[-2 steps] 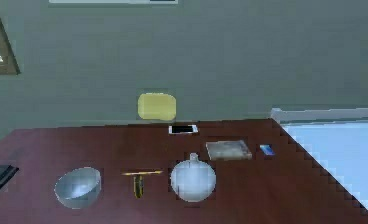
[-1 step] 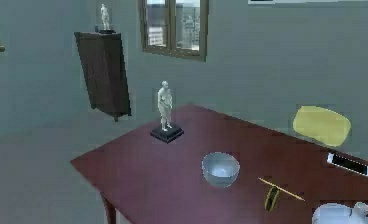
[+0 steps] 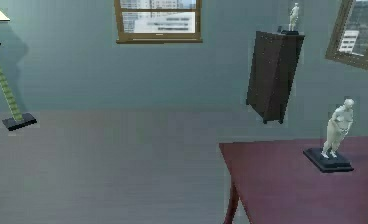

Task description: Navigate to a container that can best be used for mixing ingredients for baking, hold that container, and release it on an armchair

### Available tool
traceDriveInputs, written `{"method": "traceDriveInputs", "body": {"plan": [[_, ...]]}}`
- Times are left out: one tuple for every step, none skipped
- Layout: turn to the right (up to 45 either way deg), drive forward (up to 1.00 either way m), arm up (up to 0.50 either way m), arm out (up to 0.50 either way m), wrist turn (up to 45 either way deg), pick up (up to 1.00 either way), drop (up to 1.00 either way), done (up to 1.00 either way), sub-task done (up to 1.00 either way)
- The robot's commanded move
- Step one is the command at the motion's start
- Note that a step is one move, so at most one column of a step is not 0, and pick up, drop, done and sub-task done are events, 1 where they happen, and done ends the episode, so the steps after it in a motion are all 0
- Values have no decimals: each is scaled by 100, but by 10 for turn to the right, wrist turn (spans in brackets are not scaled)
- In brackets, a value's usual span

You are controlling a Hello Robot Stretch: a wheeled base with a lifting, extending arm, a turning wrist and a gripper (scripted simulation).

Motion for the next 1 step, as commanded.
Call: {"method": "traceDriveInputs", "body": {"plan": [[-270,0,0,0,0,0,0,0,0]]}}
